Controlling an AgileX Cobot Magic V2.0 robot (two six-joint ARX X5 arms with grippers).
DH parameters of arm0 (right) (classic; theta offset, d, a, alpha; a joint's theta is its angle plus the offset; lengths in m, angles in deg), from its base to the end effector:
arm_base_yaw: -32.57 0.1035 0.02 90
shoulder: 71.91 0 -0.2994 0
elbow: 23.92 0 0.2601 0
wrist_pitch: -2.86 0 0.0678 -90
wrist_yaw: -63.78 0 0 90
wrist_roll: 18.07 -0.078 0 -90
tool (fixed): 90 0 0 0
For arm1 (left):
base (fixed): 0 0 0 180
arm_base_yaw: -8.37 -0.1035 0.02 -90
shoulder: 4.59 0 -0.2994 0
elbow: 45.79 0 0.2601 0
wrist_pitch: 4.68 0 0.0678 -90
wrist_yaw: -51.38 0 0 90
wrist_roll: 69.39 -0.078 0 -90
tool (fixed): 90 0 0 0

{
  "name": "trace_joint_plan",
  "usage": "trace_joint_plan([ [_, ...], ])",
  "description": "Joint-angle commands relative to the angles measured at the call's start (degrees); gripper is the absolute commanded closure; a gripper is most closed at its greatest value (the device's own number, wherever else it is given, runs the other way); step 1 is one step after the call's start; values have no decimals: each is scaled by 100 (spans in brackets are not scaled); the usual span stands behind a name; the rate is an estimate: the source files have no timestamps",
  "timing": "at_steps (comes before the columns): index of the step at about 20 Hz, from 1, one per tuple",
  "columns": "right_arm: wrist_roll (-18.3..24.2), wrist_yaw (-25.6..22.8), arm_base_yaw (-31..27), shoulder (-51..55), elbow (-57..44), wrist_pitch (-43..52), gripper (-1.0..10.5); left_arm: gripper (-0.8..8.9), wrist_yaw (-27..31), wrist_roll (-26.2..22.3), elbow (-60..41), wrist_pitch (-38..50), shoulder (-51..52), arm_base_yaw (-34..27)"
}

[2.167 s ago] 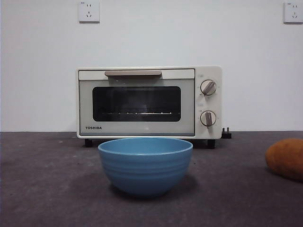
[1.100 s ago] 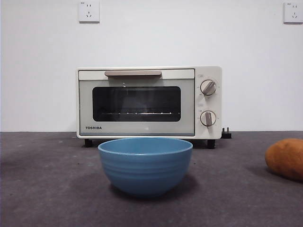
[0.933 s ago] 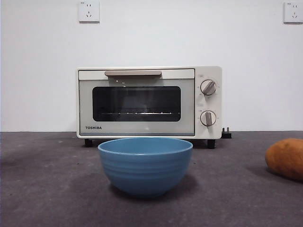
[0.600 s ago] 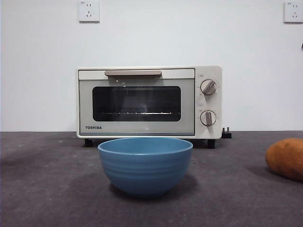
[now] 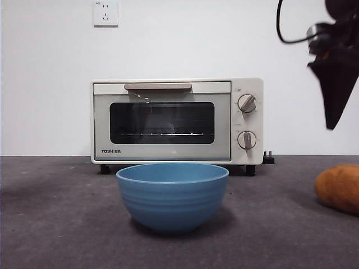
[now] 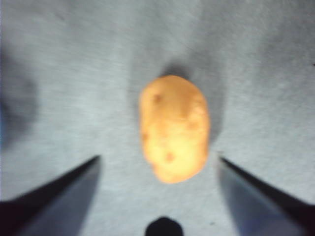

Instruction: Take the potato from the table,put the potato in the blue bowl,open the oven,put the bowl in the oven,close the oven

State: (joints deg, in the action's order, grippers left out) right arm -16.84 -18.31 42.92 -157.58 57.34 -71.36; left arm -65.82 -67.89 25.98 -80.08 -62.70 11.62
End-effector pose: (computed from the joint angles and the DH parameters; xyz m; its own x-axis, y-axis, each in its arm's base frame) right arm 0.2788 0.0618 0.2398 0.1674 0.1705 -0.9710 -0.2253 0.9655 0.1307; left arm 0.1772 -0.0458 0.2983 0.3945 -0.4802 -0.7834 0.2434 0.8767 -0.4149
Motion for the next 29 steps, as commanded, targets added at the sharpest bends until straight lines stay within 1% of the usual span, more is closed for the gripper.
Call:
trace_joint_plan([
  [1,122,-105,70,-243,17,144,216,818,-20,-68,22,33,-2,35],
  [4,225,-87,96,-577,17,348,216,818,-17,-72,22,48,-2,76],
  [6,260,-85,96,-800,17,420,216,818,9,-168,22,48,-2,79],
  [8,380,-87,96,-979,17,435,218,818,17,-177,22,42,-2,83],
  [12,409,-85,96,-1191,17,673,224,818,20,-177,22,46,-2,83],
  [16,437,-83,96,-1394,17,634,237,818,20,-179,22,46,-2,83],
  [19,437,-83,96,-1399,17,549,402,818,20,-177,22,57,-2,83],
  [20,439,-85,96,-1403,17,470,483,818,20,-177,22,72,-2,83],
  [22,439,-83,96,-1445,17,323,604,818,20,-177,22,74,-2,83],
  [23,442,-81,96,-1469,17,289,696,818,20,-177,22,81,-2,83],
  [24,444,-44,96,-1482,17,273,832,818,20,-179,22,87,-2,83],
  [25,457,39,96,-1482,17,278,907,818,20,-195,22,85,-2,83],
  [26,455,127,96,-1482,17,240,947,818,20,-212,22,81,-2,83],
  [29,435,153,96,-1475,22,-105,949,818,20,-214,22,79,-2,83],
])
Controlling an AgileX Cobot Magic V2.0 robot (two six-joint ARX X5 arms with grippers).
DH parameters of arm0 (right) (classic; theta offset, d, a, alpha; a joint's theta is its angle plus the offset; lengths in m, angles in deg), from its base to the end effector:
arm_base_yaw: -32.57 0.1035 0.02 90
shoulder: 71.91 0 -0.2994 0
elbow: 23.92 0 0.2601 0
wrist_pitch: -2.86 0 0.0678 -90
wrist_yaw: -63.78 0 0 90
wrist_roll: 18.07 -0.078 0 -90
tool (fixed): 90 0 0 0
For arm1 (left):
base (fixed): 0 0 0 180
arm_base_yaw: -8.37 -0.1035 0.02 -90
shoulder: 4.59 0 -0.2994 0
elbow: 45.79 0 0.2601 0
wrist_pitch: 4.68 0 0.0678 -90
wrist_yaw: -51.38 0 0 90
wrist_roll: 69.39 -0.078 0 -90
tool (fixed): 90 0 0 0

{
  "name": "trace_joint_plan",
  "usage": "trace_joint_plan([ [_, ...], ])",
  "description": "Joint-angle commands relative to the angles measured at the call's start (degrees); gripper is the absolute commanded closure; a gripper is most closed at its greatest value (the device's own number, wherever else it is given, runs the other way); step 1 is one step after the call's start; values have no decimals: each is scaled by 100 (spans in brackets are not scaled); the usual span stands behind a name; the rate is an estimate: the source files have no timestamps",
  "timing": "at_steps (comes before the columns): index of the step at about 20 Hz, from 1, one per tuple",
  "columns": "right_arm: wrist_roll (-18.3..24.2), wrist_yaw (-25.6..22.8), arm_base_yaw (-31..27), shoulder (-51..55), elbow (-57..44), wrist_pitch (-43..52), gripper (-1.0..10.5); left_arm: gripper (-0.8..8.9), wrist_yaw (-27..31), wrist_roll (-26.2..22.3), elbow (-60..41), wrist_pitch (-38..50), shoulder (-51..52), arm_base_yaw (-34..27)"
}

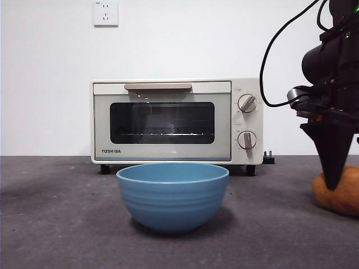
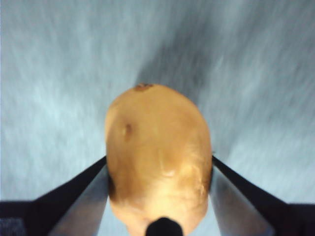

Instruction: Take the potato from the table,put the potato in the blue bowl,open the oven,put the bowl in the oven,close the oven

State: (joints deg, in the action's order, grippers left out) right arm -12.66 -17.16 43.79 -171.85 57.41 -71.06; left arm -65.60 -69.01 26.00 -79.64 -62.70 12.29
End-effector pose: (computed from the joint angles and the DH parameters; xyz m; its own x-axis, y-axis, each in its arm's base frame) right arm 0.3034 0.0727 0.1707 -0.0734 0.1460 -0.9866 -0.2769 0.9474 0.1608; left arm 0.1777 -0.0476 0.2988 0.3962 -0.4819 -0.7815 0.2726 0.8746 -0.4010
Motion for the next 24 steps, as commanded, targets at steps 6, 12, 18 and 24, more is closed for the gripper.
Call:
trace_joint_plan([
  [6,-393,1106,9,229,44,-997,947,818,-2,-103,20,61,-2,15],
  [12,-688,2391,400,800,44,-984,947,818,-2,-98,20,131,-4,15],
  [18,-1751,2079,2015,944,46,400,948,818,-2,-98,20,212,-9,15],
  [24,-2240,763,3163,931,66,1784,949,818,-2,-96,20,201,-9,15],
])
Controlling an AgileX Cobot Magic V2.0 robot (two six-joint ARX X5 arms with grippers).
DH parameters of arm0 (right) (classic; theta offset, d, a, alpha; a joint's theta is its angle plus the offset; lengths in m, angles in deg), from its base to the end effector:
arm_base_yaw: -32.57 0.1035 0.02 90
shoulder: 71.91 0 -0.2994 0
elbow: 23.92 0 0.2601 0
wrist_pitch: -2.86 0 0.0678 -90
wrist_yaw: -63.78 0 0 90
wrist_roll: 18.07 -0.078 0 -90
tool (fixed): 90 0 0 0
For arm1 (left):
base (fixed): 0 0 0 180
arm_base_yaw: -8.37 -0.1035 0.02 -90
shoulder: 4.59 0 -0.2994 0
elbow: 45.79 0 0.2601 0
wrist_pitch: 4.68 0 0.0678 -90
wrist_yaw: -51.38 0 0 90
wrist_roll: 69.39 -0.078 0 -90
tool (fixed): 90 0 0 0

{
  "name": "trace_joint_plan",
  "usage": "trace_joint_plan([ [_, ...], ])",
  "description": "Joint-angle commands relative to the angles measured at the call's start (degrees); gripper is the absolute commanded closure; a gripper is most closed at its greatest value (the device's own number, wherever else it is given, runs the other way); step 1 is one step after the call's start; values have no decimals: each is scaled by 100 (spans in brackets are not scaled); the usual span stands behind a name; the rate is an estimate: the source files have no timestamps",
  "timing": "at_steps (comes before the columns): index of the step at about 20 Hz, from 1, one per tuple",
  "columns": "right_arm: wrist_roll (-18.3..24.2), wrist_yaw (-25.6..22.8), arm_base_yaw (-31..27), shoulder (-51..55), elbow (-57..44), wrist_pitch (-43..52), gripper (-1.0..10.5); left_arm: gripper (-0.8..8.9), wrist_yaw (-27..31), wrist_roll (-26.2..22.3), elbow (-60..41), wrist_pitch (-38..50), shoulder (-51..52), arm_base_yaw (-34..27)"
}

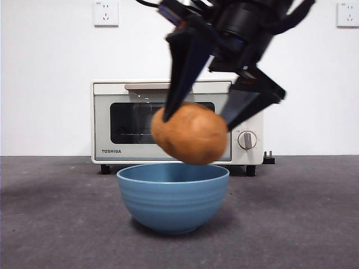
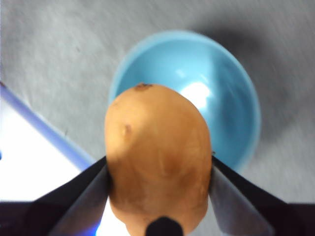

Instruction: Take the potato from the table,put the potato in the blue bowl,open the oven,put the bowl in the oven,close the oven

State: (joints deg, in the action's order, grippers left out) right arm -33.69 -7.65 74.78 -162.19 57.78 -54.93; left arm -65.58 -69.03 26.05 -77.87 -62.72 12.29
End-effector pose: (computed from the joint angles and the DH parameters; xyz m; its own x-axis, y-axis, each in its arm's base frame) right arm 0.2318 0.2438 0.2342 0.0675 0.4912 -0.8685 -0.5217 0.7593 0.3889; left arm 0.1815 -0.0479 0.3011 0.4206 -0.4833 -0.7678 0.2852 0.8739 -0.3937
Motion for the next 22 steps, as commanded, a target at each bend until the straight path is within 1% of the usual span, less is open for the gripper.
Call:
trace_joint_plan([
  [1,-188,-352,107,-46,28,302,949,818,-4,-94,15,24,-4,15],
  [2,-304,-459,131,-70,28,400,949,818,-4,-94,15,24,-7,15],
  [4,-393,-472,129,-155,28,507,949,818,-7,-94,15,24,-7,15],
  [8,-393,-514,129,-621,153,503,950,818,-7,-94,15,28,-4,15],
  [10,-374,-654,133,-876,313,308,950,818,-7,-94,15,11,-4,15],
  [12,-319,-691,131,-933,393,269,950,818,-4,-96,15,-11,-7,15],
  [15,-214,-444,153,-933,439,256,950,818,-4,-94,15,46,-7,15],
  [18,-90,-356,166,-933,439,127,940,818,-4,-96,15,72,-7,15],
  [19,-66,-358,166,-933,439,98,898,818,-4,-96,15,74,-7,15],
  [20,-68,-361,166,-933,439,83,803,818,-4,-96,15,72,-7,15],
  [21,-96,-361,164,-933,439,85,683,818,-4,-96,15,66,-7,15],
  [22,-125,-361,166,-933,439,96,595,818,-4,-96,15,61,-7,15],
])
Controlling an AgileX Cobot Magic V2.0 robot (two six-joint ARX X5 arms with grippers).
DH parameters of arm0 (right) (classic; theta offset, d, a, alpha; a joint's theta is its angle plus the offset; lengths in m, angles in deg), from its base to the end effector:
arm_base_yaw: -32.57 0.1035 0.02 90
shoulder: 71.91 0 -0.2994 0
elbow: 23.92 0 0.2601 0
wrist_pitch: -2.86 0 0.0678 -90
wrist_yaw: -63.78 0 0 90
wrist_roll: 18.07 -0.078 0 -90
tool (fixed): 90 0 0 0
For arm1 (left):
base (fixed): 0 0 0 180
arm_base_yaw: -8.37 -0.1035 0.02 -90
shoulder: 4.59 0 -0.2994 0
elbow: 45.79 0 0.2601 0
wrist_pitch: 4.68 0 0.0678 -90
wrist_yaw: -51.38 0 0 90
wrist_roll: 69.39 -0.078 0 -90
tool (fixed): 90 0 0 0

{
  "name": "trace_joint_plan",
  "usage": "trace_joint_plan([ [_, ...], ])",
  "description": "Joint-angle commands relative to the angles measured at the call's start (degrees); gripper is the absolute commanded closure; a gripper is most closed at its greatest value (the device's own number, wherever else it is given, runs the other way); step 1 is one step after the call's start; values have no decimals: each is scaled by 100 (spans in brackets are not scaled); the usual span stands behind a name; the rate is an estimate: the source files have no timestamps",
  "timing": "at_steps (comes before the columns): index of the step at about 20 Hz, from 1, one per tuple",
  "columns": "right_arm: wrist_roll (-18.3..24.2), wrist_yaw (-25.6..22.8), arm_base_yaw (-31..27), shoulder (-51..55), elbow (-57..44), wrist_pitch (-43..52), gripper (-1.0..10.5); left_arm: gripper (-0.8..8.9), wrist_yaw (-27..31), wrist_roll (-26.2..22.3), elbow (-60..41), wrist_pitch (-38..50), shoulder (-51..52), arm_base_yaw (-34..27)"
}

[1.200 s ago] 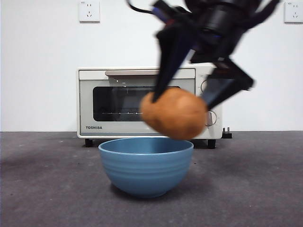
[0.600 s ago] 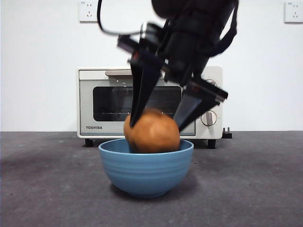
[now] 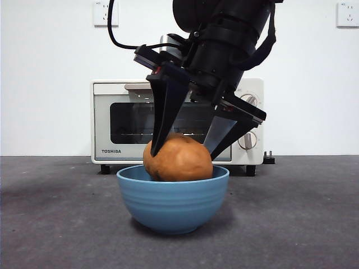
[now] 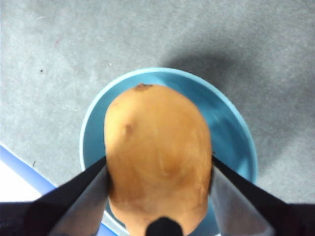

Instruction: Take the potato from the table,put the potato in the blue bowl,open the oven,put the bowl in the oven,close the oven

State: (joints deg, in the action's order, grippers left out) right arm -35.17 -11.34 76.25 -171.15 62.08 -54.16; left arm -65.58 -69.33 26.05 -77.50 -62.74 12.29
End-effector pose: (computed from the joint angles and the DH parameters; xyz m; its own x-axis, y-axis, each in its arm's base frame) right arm 0.2535 0.2698 0.2047 0.0587 0.4112 -0.9097 -0.4978 0.8019 0.3303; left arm 0.1823 -0.0479 0.3015 0.4253 -0.4836 -0.7651 0.2921 0.8734 -0.3897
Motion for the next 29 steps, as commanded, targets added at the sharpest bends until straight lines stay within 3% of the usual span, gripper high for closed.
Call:
trace_joint_plan([
  [1,37,9,20,-37,9,33,551,818,-4,-66,15,24,-4,15],
  [8,90,24,17,-35,289,-157,527,816,-7,-66,15,92,-4,15],
  [11,428,-17,20,-28,911,-855,535,816,-9,-44,15,323,-4,15],
  [13,643,-216,17,57,1427,-1399,541,818,-24,24,20,715,-15,15],
  [16,774,-909,13,415,1928,-1729,544,818,-155,376,22,1370,-214,39],
  [17,876,-1036,11,586,1989,-1768,578,818,-275,501,22,1600,-343,61],
  [20,986,-1698,-122,1158,1996,-1919,896,818,-835,811,129,2406,-916,142],
  [22,1005,-2122,-374,1499,1996,-2065,924,818,-883,925,417,2800,-1416,293],
  [23,1054,-2107,-575,1650,1996,-2118,924,818,-881,922,623,2924,-1685,387],
  [27,1305,-1690,-1790,2159,1989,-2433,924,818,-870,876,1725,3104,-2868,776],
  [29,1469,-1401,-2422,2420,1895,-2503,924,819,-505,756,2271,3154,-3357,962],
])
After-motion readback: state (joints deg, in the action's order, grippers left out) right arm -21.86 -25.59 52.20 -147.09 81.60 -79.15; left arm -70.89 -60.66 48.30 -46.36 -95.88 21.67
